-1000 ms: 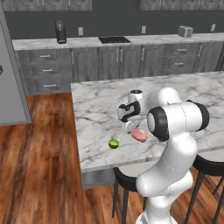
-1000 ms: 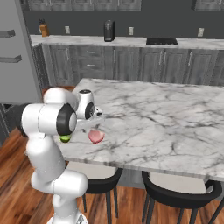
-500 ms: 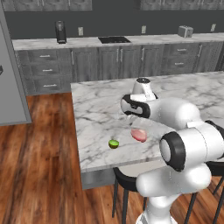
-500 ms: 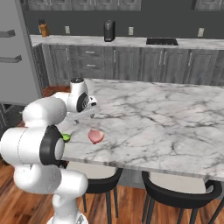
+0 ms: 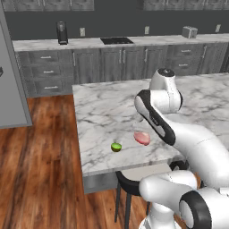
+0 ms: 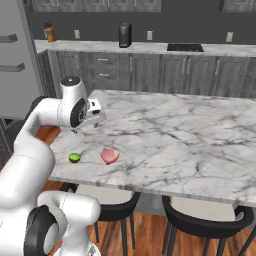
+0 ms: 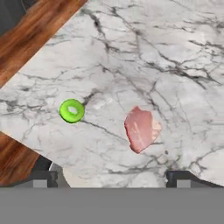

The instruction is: Open the fridge, remove the kiwi, squash, and steak, and place them on any counter.

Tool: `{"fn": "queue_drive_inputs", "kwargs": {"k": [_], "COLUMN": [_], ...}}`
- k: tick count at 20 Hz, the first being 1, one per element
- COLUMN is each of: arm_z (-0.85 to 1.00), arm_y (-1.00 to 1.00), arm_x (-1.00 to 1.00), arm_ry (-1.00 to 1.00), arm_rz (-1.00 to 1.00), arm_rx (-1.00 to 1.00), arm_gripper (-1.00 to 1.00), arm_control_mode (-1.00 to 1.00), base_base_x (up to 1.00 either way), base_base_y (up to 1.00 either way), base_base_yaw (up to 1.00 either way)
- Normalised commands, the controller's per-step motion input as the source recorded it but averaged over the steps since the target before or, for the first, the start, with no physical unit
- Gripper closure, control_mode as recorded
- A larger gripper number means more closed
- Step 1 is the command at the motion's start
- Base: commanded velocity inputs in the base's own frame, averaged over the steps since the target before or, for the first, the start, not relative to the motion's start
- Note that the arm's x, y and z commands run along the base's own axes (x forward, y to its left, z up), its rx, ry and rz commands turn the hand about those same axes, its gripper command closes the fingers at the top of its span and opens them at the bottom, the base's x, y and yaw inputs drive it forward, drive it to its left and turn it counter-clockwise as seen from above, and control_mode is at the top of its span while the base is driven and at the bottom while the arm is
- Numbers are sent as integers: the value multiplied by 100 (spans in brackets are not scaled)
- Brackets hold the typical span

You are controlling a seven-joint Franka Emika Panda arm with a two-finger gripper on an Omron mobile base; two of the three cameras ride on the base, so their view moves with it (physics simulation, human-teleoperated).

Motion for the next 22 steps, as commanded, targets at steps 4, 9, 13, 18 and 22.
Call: {"fn": "queue_drive_inputs", "kwargs": {"k": [4, 9, 13, 18, 22], "arm_z": [100, 100, 100, 68, 10], "arm_y": [0, 3, 0, 0, 0], "arm_x": [-100, -100, -93, -86, -66], "arm_ry": [-16, -19, -14, -3, 0], "arm_rz": [-13, -12, -12, -12, -3], "arm_rx": [8, 8, 7, 6, 2], "arm_gripper": [-100, -100, -100, -100, -100], "arm_control_mode": [-100, -100, -100, -100, -100], "base_base_x": [0, 0, 0, 0, 0], "base_base_y": [0, 0, 0, 0, 0], "base_base_yaw": [0, 0, 0, 0, 0]}}
